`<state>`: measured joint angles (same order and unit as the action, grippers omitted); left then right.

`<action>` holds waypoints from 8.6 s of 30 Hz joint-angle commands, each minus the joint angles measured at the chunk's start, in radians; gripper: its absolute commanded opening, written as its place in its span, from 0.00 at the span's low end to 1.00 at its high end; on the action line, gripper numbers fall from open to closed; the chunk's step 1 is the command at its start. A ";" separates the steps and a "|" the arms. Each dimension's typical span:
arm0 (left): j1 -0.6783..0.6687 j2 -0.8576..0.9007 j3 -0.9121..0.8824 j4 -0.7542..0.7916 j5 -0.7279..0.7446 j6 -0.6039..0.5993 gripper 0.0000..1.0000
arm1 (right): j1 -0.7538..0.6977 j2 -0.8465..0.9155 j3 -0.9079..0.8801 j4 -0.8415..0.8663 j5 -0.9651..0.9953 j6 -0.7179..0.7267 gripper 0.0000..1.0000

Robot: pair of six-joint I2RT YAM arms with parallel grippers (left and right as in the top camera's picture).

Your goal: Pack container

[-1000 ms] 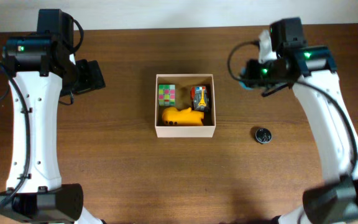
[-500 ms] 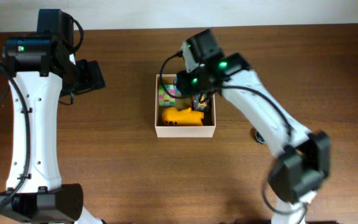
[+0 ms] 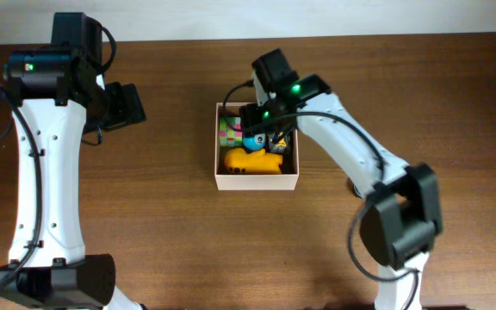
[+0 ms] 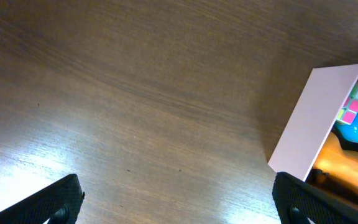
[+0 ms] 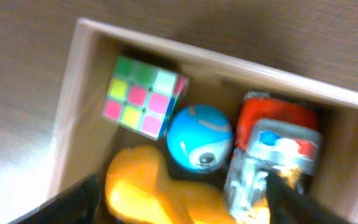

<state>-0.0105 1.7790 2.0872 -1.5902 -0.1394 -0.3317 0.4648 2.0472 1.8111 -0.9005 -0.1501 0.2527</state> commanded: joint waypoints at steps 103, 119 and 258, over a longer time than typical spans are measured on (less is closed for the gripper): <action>0.005 -0.012 0.008 -0.001 -0.008 0.015 0.99 | 0.242 -0.578 -0.589 -0.257 0.163 0.056 0.73; 0.005 -0.012 0.008 -0.001 -0.008 0.015 0.99 | 0.241 -0.560 -0.880 0.005 0.079 0.097 0.81; 0.005 -0.012 0.008 -0.001 -0.008 0.015 0.99 | 0.091 -0.426 0.363 -0.450 0.248 -0.272 0.99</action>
<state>-0.0105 1.7790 2.0872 -1.5898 -0.1394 -0.3317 0.5552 1.6482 2.1605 -1.3300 0.0864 -0.0158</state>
